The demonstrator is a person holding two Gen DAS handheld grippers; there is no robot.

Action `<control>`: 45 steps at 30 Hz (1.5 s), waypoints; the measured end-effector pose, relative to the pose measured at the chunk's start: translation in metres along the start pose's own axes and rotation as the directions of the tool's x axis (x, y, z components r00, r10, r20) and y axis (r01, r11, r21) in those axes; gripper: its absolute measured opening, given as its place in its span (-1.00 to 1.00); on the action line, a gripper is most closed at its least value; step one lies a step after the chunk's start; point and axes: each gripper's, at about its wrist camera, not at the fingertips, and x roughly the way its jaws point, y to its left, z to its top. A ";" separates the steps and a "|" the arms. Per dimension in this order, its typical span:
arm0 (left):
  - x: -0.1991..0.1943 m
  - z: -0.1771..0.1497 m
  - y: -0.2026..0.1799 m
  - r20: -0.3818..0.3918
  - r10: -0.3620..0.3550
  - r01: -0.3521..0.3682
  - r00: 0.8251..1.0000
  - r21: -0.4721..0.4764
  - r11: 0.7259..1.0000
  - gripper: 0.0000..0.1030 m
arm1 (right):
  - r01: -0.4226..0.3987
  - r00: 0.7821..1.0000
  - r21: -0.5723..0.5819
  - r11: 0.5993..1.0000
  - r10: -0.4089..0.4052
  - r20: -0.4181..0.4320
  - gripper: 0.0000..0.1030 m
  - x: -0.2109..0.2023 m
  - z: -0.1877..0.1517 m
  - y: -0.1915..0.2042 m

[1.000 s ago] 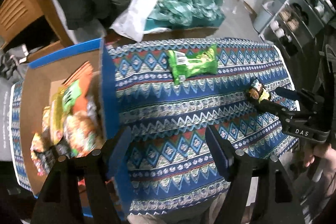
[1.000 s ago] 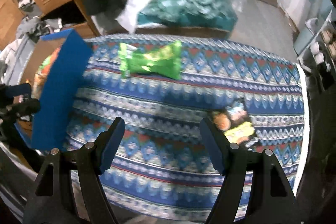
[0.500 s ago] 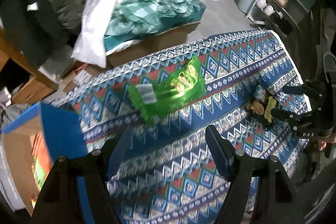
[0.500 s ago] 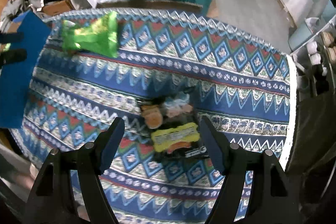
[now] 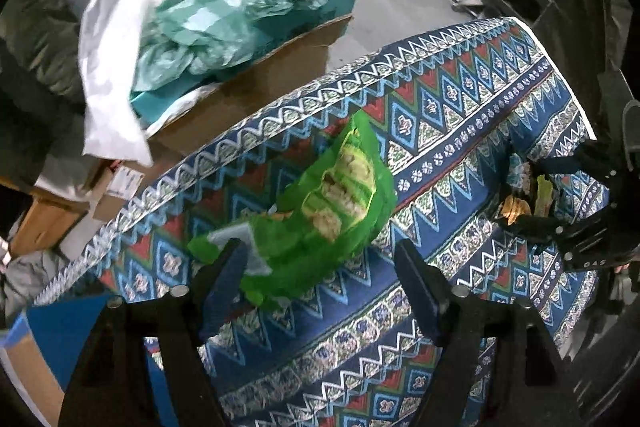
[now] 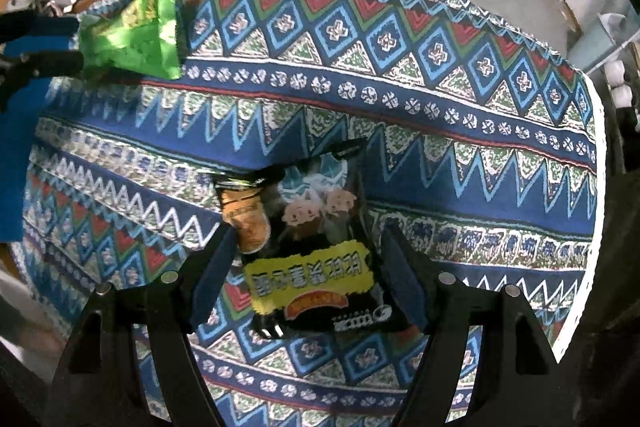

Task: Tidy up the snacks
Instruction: 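Grasp the green nut bag with the left gripper while the right grasps the small black bag, then lift and carry the green bag and small black bag over the box with both grippers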

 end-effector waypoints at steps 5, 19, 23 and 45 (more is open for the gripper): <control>0.010 0.008 -0.008 -0.018 0.004 -0.002 1.000 0.088 0.996 0.58 | -0.006 1.000 -0.009 1.000 0.006 -0.026 0.44 0.014 -0.001 0.002; 0.044 0.007 -0.035 -0.011 0.173 -0.160 0.985 0.316 0.935 0.67 | 0.098 0.995 -0.055 0.994 -0.100 -0.023 0.45 0.034 -0.004 0.025; 0.056 0.011 -0.031 -0.041 0.182 -0.162 0.982 0.297 0.941 0.65 | 0.085 0.996 -0.020 0.996 -0.085 -0.012 0.25 0.032 0.000 0.025; 0.041 -0.038 -0.040 -0.061 0.115 -0.117 0.992 -0.026 0.993 -0.17 | 0.046 0.995 0.117 0.992 -0.056 0.086 0.23 -0.002 0.019 0.037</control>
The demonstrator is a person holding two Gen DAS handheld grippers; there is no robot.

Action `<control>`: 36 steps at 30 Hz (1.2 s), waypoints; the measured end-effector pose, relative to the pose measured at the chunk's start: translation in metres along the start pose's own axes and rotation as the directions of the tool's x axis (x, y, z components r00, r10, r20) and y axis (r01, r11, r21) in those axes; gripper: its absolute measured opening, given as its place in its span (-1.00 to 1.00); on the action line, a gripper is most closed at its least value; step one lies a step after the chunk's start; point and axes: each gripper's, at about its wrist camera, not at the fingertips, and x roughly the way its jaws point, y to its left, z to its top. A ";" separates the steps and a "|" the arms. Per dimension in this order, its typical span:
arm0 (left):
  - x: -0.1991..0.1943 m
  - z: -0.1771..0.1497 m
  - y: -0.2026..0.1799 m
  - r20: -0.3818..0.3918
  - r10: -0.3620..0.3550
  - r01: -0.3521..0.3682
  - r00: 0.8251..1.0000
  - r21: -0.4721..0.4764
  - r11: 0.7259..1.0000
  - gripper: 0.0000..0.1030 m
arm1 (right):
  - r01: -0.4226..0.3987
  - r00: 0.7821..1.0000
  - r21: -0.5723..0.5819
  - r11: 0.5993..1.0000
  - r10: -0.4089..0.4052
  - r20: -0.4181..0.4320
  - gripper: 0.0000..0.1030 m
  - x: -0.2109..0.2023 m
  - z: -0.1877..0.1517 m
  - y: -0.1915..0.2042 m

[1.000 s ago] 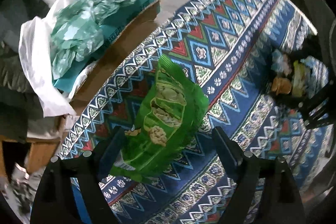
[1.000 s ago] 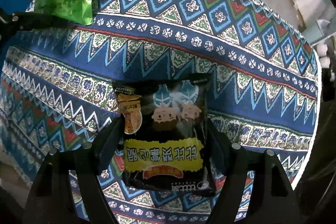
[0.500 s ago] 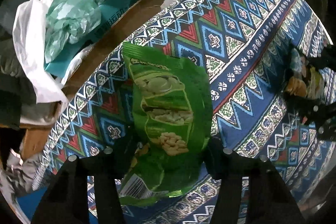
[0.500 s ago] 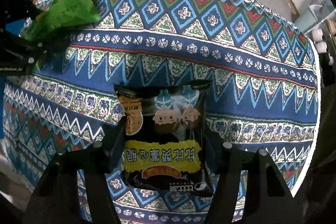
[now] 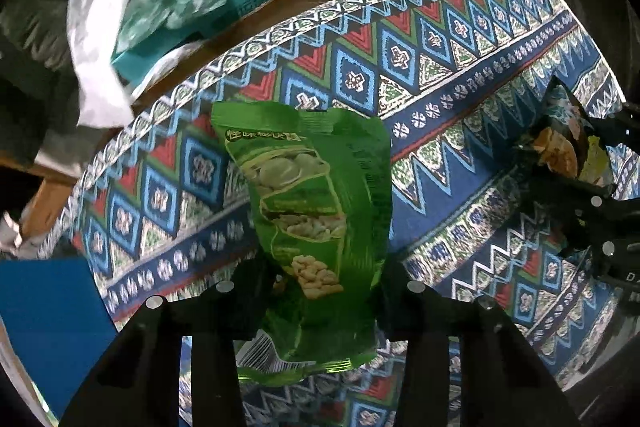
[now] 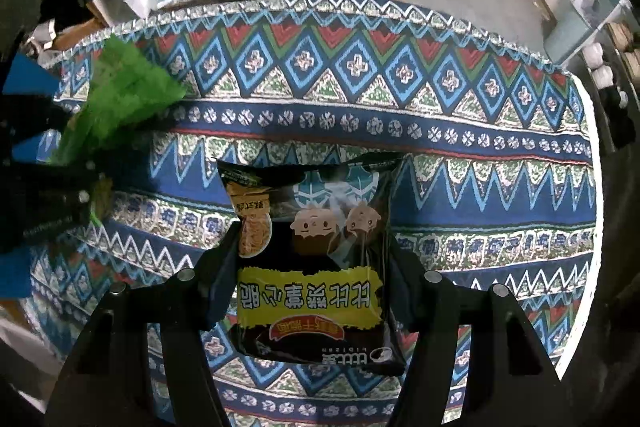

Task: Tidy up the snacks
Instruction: 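Lift and carry the green bag and small black bag over the box with both grippers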

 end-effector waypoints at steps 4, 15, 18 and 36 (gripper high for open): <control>-0.015 -0.015 0.002 0.028 -0.013 0.015 1.000 -0.060 0.998 -0.19 | -0.003 1.000 0.005 1.000 0.003 0.024 0.23 -0.011 0.001 0.003; -0.074 -0.051 0.003 0.072 -0.014 0.022 0.997 -0.118 0.993 -0.19 | -0.018 0.996 0.000 1.000 0.018 0.083 0.23 -0.052 -0.002 0.031; -0.086 -0.056 0.012 0.080 -0.018 0.030 0.997 -0.148 0.988 -0.20 | -0.024 0.994 -0.008 1.000 0.025 0.107 0.23 -0.067 -0.003 0.037; -0.160 -0.108 0.067 0.171 -0.020 0.072 0.985 -0.301 0.951 -0.20 | -0.097 0.969 -0.109 0.989 0.119 0.216 0.23 -0.131 -0.004 0.107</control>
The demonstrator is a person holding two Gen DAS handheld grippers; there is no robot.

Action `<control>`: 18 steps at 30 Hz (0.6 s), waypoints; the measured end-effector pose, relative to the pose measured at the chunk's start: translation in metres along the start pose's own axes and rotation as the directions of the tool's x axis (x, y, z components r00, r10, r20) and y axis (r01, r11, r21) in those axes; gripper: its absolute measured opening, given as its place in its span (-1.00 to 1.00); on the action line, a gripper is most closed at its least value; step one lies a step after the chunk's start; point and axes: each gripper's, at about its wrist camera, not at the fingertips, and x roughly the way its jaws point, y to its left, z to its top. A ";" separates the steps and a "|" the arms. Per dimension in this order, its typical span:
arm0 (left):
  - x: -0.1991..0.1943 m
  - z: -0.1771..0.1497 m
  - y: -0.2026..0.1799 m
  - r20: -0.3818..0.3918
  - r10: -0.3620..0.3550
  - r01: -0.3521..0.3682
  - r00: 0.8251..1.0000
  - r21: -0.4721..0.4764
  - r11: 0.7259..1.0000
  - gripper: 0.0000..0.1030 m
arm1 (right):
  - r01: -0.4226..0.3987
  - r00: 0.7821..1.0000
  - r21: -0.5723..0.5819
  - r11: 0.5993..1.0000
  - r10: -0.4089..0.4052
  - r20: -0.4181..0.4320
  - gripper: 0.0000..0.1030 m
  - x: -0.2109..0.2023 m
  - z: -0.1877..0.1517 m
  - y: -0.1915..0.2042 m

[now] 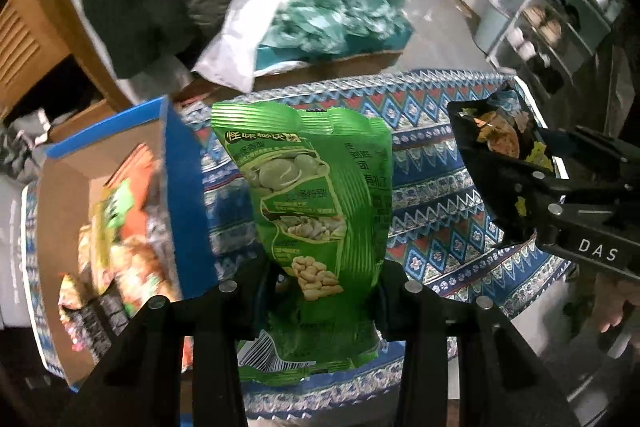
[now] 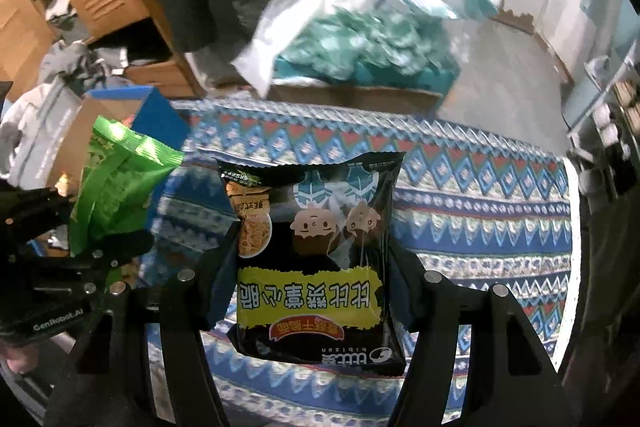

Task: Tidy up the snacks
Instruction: 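Lift and carry the green bag and small black bag over the box with both grippers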

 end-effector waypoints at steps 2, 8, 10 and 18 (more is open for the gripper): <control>-0.008 -0.005 0.014 0.007 0.002 -0.002 1.000 -0.031 1.000 -0.20 | -0.012 1.000 -0.020 1.000 0.012 0.008 0.23 -0.003 0.004 0.014; -0.024 -0.016 0.054 0.025 0.039 -0.036 0.999 -0.110 0.993 -0.20 | -0.046 0.999 -0.071 0.996 0.047 0.014 0.23 -0.004 0.020 0.053; -0.027 -0.019 0.067 0.030 0.045 -0.041 0.999 -0.135 0.990 -0.20 | -0.053 0.998 -0.084 0.995 0.054 0.014 0.23 -0.003 0.025 0.065; -0.041 -0.028 0.122 0.040 0.087 -0.077 0.995 -0.213 0.974 -0.20 | -0.095 0.995 -0.155 0.983 0.097 0.005 0.23 0.008 0.046 0.130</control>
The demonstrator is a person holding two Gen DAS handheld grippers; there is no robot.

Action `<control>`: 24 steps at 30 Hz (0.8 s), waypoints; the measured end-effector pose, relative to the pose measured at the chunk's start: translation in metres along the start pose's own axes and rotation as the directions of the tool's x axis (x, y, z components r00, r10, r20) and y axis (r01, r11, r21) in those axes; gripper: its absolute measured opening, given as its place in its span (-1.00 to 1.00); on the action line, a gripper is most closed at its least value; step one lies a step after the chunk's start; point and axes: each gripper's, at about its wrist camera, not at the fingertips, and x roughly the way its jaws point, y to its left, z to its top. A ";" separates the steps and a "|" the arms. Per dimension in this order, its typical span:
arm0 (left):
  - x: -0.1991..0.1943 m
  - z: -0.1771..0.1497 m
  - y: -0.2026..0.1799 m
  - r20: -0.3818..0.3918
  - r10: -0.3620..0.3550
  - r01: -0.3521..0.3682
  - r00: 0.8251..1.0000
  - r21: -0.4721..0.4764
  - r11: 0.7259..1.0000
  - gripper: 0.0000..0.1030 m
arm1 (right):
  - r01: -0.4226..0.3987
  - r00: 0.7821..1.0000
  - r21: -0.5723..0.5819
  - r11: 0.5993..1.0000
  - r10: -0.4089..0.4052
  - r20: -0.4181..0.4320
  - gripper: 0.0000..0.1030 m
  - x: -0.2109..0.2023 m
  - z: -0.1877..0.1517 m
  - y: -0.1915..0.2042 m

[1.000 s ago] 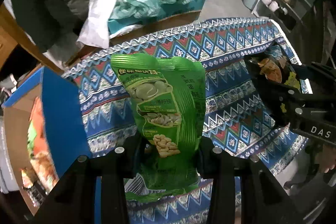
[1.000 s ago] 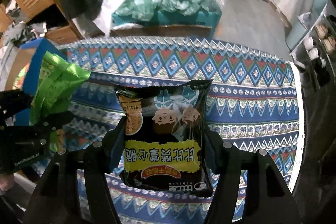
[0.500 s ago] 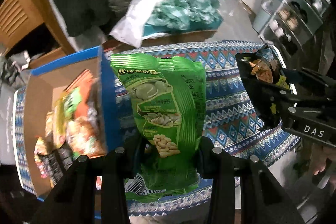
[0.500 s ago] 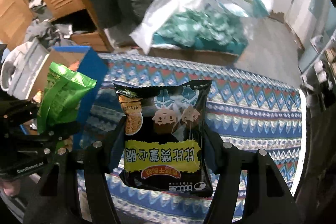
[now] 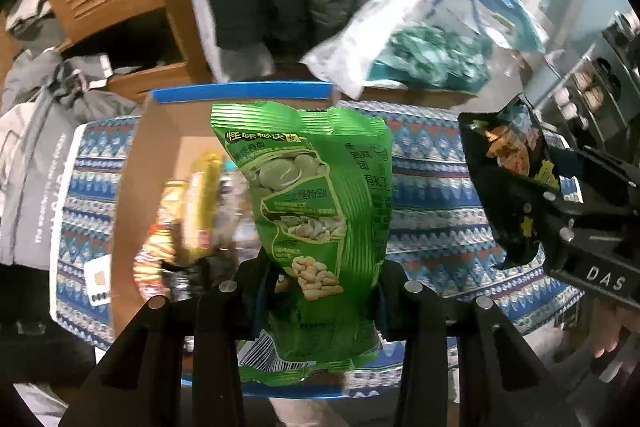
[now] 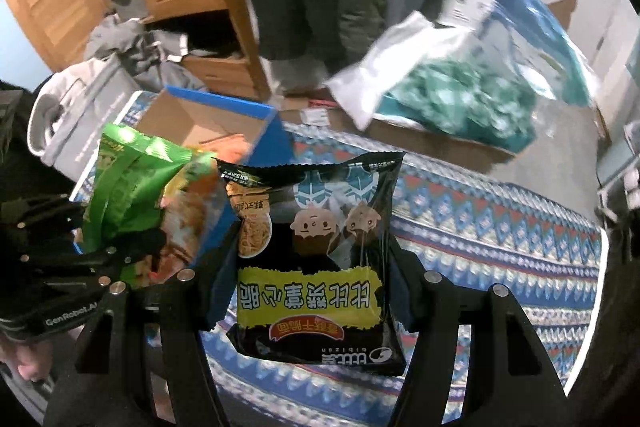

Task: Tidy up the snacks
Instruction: 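Lift and carry the green bag and small black bag over the box with both grippers, then lower both bags into the box and open both grippers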

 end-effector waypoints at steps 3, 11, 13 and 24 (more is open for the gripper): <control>-0.003 0.001 0.021 0.006 0.022 -0.022 1.000 -0.021 1.000 -0.20 | -0.021 1.000 -0.018 1.000 0.020 -0.010 0.23 0.009 0.008 0.020; 0.003 0.004 0.071 0.007 0.051 -0.050 0.999 -0.099 0.994 -0.20 | -0.075 0.996 -0.043 0.996 0.074 -0.040 0.23 0.034 0.031 0.065; 0.008 0.004 0.083 0.005 0.051 -0.050 0.999 -0.126 0.991 -0.20 | -0.084 0.995 -0.047 0.995 0.082 -0.050 0.23 0.042 0.036 0.076; 0.037 0.008 0.118 -0.027 0.053 -0.058 0.998 -0.219 0.974 -0.20 | -0.108 0.991 -0.062 0.992 0.103 -0.081 0.24 0.074 0.053 0.102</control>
